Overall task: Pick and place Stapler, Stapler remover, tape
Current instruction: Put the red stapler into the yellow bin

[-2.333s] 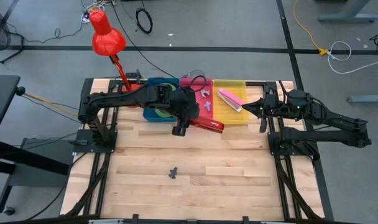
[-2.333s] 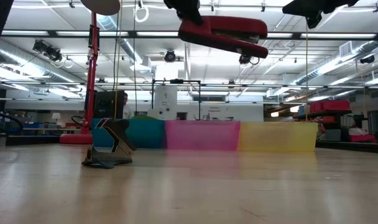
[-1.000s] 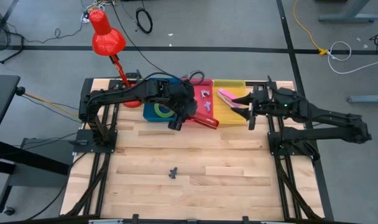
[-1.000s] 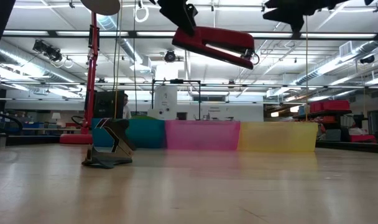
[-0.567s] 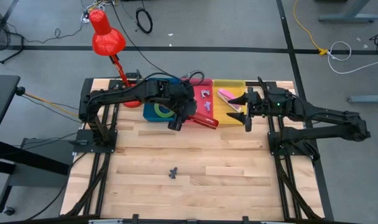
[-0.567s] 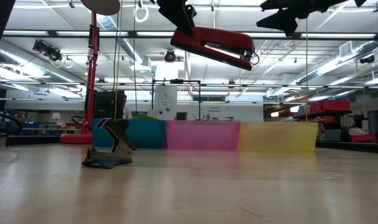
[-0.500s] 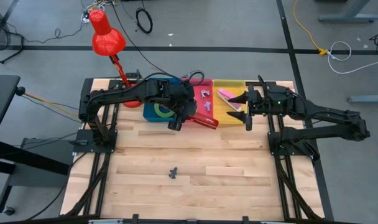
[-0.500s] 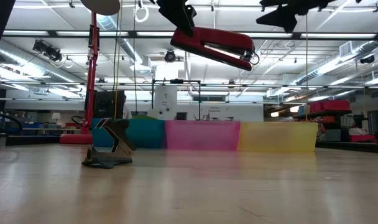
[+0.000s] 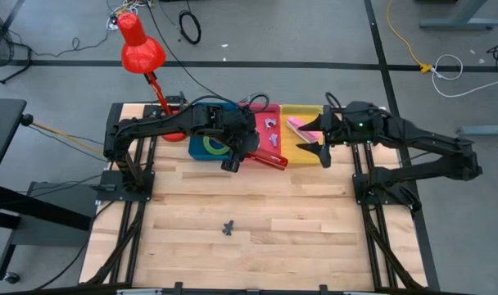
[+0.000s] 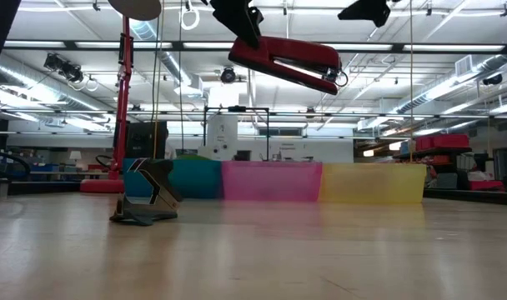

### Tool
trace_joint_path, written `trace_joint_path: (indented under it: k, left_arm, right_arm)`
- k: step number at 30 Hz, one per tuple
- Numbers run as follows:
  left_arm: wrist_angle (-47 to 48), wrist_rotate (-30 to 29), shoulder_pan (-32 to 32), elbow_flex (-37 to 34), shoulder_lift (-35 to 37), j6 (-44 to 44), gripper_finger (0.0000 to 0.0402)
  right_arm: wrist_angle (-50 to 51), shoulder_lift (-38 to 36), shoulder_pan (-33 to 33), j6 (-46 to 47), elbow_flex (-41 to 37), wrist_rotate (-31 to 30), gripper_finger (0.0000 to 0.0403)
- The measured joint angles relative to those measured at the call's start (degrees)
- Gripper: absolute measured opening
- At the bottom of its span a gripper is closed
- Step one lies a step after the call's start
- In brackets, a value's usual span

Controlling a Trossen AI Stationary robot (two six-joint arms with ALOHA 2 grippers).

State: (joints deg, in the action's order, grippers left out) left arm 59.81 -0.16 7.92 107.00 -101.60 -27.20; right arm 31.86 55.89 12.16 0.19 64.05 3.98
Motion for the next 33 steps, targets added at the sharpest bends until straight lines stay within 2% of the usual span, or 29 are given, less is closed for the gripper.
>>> trace_joint_path:
  k: [15, 20, 26, 33]
  left_arm:
    - [0.0, 0.0, 0.0, 0.0, 0.0, 0.1, 0.0192]
    - [0.1, 0.0, 0.0, 0.0, 0.0, 1.1, 0.0192]
    - [0.1, 0.0, 0.0, 0.0, 0.0, 1.1, 0.0192]
    - [0.0, 0.0, 0.0, 0.0, 0.0, 1.1, 0.0192]
  right_arm:
    - [1.6, 12.0, -1.7, -2.8, 0.0, -0.3, 0.0279]
    - [0.8, 14.9, -3.7, -4.3, 0.0, -3.2, 0.0279]
    - [0.4, 16.0, -5.5, -4.9, 0.0, -5.0, 0.0279]
    - [-1.8, 14.7, -5.7, -3.6, 0.0, -4.0, 0.0279]
